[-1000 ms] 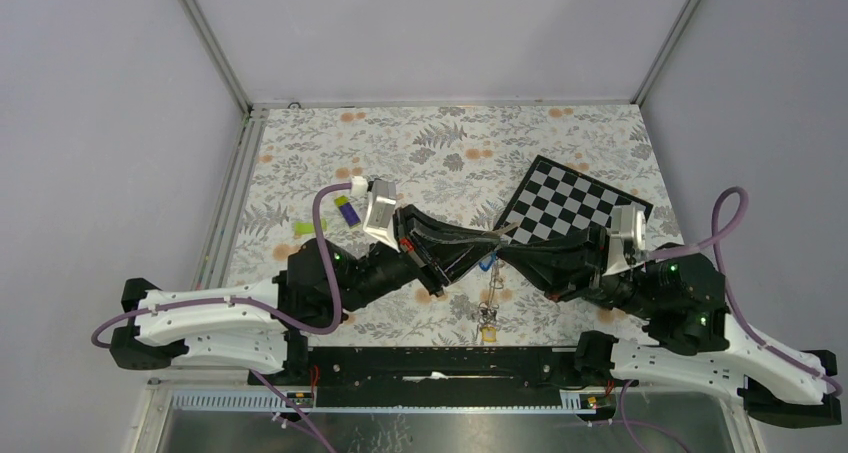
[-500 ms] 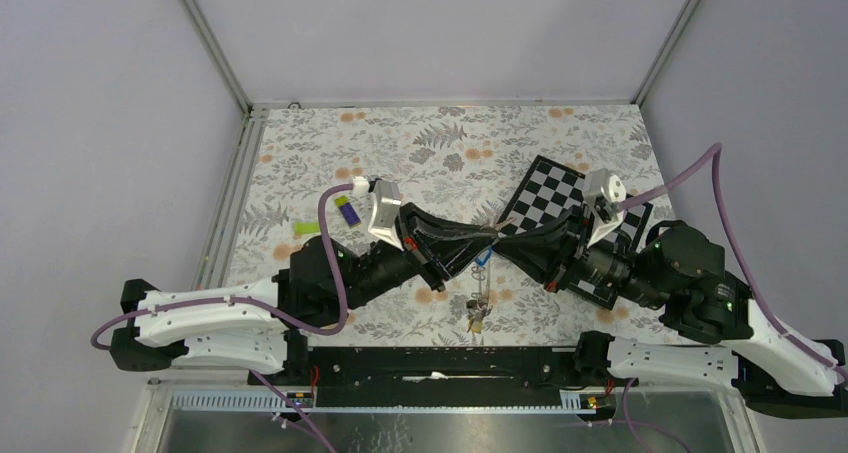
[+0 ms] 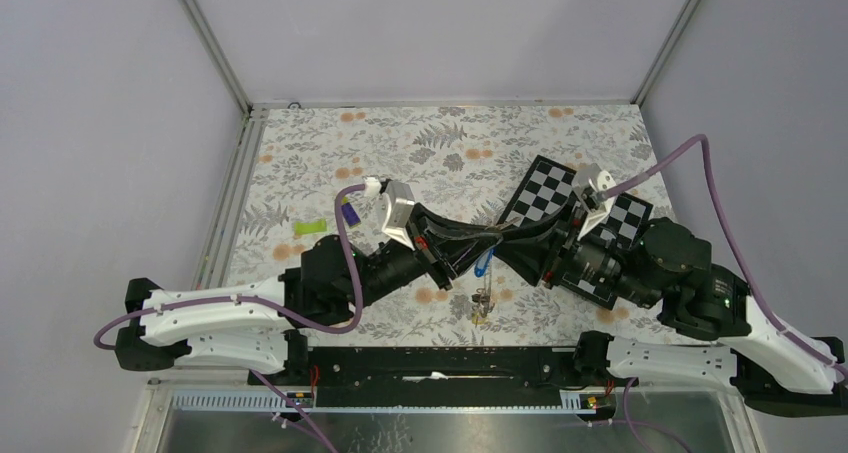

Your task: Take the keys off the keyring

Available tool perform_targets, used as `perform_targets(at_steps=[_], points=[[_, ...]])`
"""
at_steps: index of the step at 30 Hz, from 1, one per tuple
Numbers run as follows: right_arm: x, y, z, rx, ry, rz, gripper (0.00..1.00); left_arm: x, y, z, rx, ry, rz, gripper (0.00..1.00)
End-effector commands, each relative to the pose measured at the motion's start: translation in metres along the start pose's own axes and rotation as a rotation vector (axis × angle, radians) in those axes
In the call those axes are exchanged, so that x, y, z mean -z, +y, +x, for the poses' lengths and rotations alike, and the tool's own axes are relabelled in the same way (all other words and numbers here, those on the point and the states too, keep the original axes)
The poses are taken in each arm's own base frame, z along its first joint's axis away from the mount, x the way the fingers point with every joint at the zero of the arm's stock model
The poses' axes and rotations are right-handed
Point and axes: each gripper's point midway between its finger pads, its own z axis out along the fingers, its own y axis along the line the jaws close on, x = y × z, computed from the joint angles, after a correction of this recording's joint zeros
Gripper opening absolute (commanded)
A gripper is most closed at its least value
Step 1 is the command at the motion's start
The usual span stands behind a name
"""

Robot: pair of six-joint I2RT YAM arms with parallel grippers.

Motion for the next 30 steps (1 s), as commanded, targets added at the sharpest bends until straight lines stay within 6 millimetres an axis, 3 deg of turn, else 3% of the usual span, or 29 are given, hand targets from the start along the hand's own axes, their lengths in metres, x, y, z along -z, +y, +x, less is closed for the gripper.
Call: perform_targets(at_steps=[1,6,11,20,30], points=[[0.006,0.001,-0.039,0.000,-0.245,-0.032,0.38,0.005,-0.033,-0.006,0.058,0.000,0.134,0.00],[0.029,0.019,-0.040,0.075,-0.436,-0.217,0.44,0.010,-0.036,-0.019,0.083,-0.046,0.148,0.00],[0.036,0.031,-0.029,0.167,-0.525,-0.328,0.49,0.012,-0.040,-0.028,0.099,-0.074,0.165,0.00],[0.031,0.033,-0.011,0.245,-0.522,-0.363,0.61,0.012,-0.045,-0.035,0.110,-0.095,0.185,0.00],[0.040,0.026,-0.007,0.262,-0.499,-0.340,0.61,0.012,-0.047,-0.041,0.107,-0.103,0.190,0.00]])
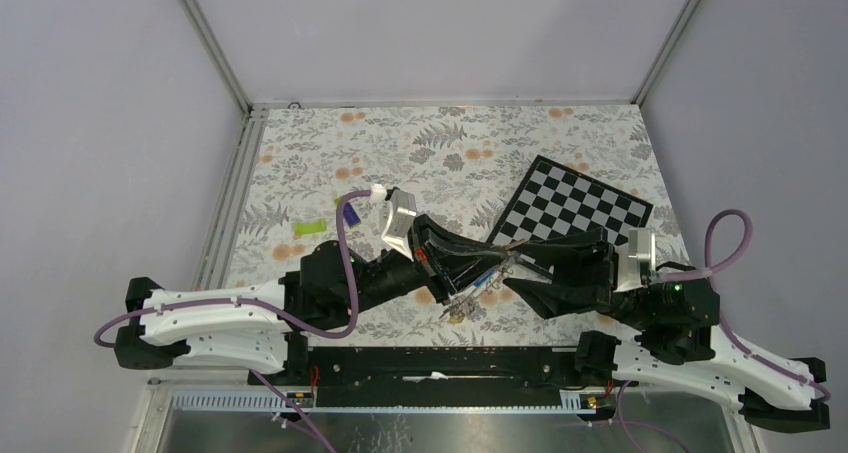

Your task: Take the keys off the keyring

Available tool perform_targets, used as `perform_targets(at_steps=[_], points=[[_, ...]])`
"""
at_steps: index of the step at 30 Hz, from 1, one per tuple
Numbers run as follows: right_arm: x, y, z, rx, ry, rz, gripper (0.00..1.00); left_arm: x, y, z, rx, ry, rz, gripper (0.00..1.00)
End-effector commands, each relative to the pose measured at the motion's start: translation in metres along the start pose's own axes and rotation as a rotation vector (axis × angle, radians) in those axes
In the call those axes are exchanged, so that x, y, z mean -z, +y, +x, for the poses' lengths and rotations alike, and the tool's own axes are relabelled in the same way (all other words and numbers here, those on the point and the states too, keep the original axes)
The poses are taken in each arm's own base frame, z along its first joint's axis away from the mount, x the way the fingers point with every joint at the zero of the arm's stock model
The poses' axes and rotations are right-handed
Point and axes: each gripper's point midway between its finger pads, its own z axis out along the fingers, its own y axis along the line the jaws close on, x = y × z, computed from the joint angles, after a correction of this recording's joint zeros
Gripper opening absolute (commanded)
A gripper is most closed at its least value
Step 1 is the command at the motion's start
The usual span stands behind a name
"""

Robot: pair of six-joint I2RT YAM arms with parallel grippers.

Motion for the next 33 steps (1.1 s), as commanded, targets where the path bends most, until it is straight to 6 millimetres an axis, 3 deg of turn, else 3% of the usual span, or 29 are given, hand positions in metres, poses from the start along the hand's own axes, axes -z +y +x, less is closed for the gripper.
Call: perform_targets(at_steps=[1,9,17,21,26,33], points=[[0.004,0.001,-0.011,0.026,-0.025,-0.009,0.60,0.004,-0.026,-0.050,0.030,-0.141,0.086,0.00],[0.008,0.009,-0.006,0.077,-0.015,-0.065,0.56,0.004,-0.027,-0.052,0.029,-0.148,0.086,0.00],[0.020,0.020,-0.021,0.146,-0.091,-0.132,0.58,0.005,-0.027,-0.054,0.026,-0.150,0.083,0.00],[0.023,0.025,-0.026,0.171,-0.081,-0.163,0.50,0.005,-0.026,-0.053,0.029,-0.143,0.079,0.00],[0.015,0.031,-0.016,0.173,0.005,-0.209,0.38,0.004,-0.025,-0.055,0.043,-0.152,0.071,0.00],[0.006,0.029,-0.003,0.174,0.049,-0.210,0.40,0.002,-0.023,-0.054,0.048,-0.147,0.056,0.00]])
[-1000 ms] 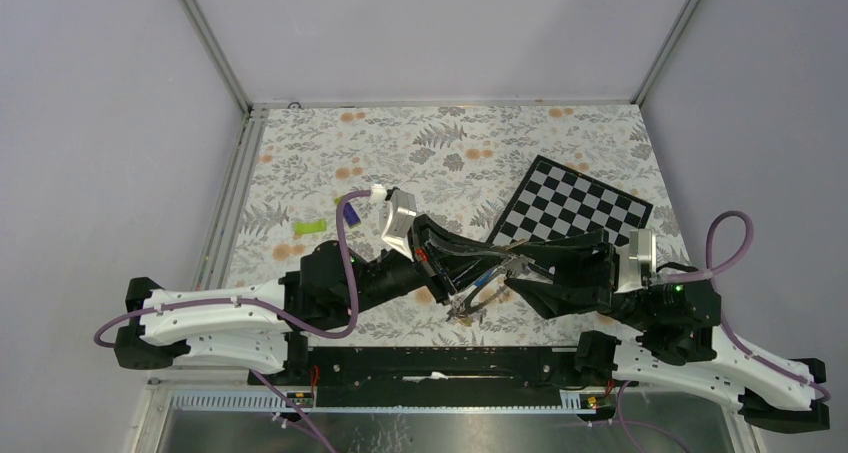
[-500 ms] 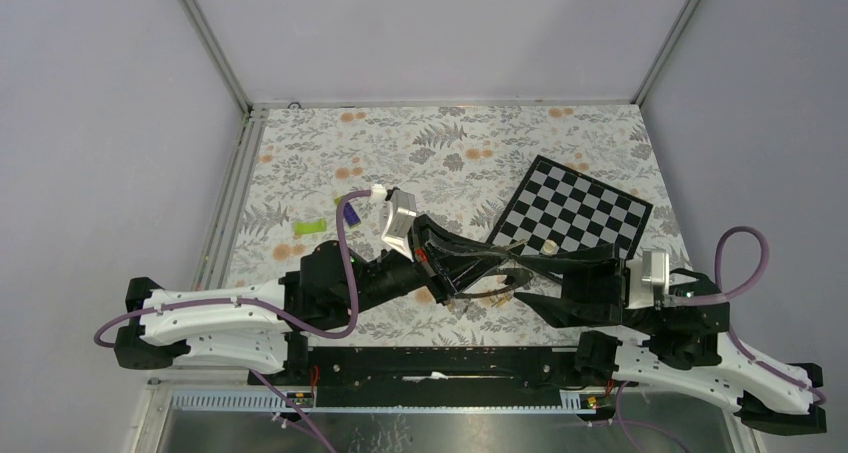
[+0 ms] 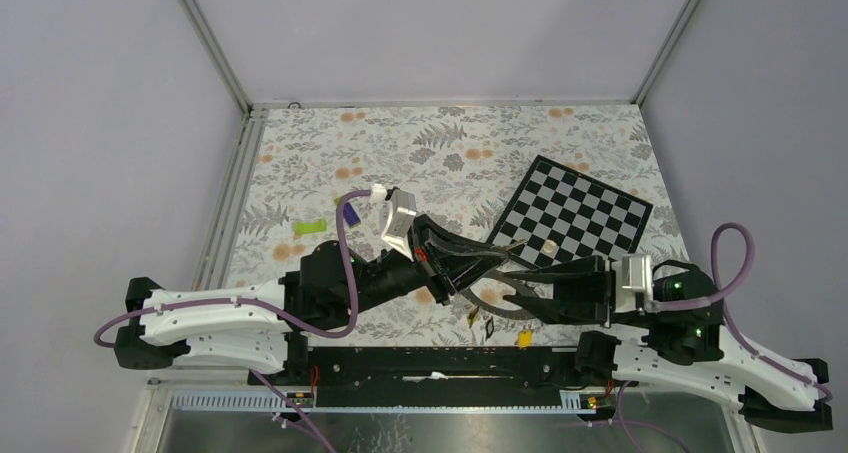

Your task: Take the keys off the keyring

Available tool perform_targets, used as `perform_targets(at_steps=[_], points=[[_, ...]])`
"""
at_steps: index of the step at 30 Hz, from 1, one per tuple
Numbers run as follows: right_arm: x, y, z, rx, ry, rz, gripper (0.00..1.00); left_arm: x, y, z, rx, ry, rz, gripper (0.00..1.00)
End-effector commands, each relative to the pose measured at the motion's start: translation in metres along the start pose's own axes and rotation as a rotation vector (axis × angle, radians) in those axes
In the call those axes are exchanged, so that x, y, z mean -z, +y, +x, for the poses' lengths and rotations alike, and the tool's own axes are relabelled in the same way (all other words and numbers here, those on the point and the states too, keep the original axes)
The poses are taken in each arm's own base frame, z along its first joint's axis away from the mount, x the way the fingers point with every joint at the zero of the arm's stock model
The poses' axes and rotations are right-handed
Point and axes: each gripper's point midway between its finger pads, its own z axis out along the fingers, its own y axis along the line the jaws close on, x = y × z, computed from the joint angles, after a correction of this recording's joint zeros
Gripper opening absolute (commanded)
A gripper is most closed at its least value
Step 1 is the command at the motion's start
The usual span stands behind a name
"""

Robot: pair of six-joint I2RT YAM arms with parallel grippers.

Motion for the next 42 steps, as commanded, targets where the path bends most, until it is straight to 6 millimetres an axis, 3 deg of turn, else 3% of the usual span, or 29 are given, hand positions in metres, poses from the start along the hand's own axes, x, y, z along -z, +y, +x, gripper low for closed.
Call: perform_targets(at_steps=[1,16,26,36,42], points=[[-0.005,0.000,-0.004,0.019,0.003,-0.013,0.40,0.001,-0.022,-0.054,0.040,-0.145,0.052,0.00],[-0.001,-0.021,0.011,0.043,0.052,0.103,0.38,0.000,-0.021,-0.053,0.033,-0.139,0.043,0.00],[0.011,-0.028,-0.019,0.058,-0.043,0.159,0.40,0.001,-0.022,-0.051,0.025,-0.117,0.046,0.00],[0.014,-0.042,-0.007,0.026,0.029,0.243,0.40,-0.002,-0.034,-0.045,0.013,-0.073,0.104,0.00],[0.026,-0.070,-0.013,0.063,0.010,0.408,0.42,-0.003,-0.040,-0.043,0.008,-0.054,0.137,0.00]])
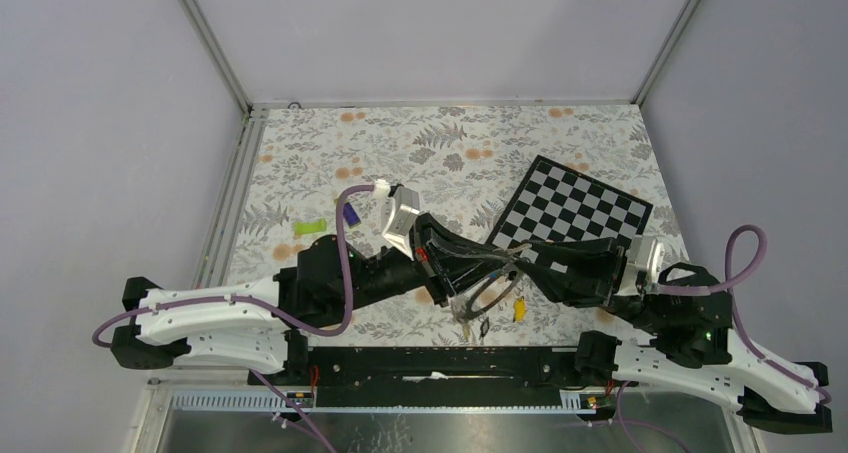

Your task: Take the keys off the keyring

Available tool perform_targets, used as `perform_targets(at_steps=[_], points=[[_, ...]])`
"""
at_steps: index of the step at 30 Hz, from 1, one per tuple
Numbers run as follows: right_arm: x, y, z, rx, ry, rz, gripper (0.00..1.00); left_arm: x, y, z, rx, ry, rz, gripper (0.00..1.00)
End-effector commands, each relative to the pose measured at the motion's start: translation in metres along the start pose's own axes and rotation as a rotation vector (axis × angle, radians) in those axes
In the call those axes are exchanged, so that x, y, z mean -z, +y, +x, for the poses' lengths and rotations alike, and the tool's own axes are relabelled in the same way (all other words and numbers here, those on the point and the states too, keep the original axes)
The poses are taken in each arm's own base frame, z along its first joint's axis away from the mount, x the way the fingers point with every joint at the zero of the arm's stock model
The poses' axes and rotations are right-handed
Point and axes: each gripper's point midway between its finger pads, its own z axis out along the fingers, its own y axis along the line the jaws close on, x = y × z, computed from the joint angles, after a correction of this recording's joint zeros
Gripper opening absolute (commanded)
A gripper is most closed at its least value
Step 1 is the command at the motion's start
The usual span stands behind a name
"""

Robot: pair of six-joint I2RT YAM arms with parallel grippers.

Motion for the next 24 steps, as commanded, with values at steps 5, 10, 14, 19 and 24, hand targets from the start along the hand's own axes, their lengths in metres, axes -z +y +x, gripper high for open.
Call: perform_targets(at_steps=[5,10,14,19,24], points=[[0.012,-0.033,-0.043,0.008,-0.124,0.172,0.44,-0.002,-0.028,-0.036,0.001,-0.079,0.102,0.00],[0.013,-0.039,-0.036,0.027,-0.057,0.199,0.46,-0.006,-0.032,-0.029,0.000,-0.051,0.124,0.00],[0.008,-0.036,-0.009,0.056,0.100,0.174,0.50,-0.008,-0.039,-0.025,-0.006,-0.017,0.159,0.00],[0.006,-0.041,0.002,0.055,0.176,0.206,0.53,-0.009,-0.045,-0.022,-0.007,0.002,0.187,0.00],[0.006,-0.043,0.015,0.050,0.210,0.223,0.53,-0.009,-0.049,-0.020,-0.008,0.014,0.212,0.00]])
